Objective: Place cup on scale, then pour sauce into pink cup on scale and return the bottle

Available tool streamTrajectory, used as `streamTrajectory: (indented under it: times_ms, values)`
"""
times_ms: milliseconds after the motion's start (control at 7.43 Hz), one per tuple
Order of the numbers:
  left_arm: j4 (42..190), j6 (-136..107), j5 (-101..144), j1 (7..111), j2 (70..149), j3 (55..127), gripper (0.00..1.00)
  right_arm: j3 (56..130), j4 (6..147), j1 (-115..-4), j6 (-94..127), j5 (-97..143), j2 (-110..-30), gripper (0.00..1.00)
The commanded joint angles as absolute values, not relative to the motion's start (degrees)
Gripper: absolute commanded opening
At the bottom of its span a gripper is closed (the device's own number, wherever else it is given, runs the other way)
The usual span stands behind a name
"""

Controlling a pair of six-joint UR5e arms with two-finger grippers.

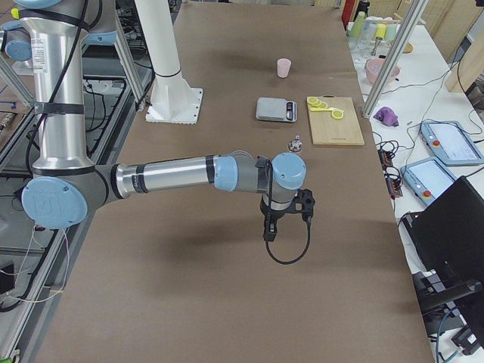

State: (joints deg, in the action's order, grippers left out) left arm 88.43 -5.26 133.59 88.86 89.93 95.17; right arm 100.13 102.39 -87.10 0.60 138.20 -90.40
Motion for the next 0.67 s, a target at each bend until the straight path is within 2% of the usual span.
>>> streamTrajectory:
  times_ms: [0, 538]
  values:
    - [88.59, -5.27, 133.59, 88.86, 88.35, 96.49, 0.99, 100.20, 102.39, -87.10, 0.62, 138.34, -90.35, 1.00]
    - [88.68, -5.27, 133.42, 88.86, 88.68, 96.15, 0.99, 100.20, 102.39, -87.10, 0.62, 138.34, -90.26, 1.00]
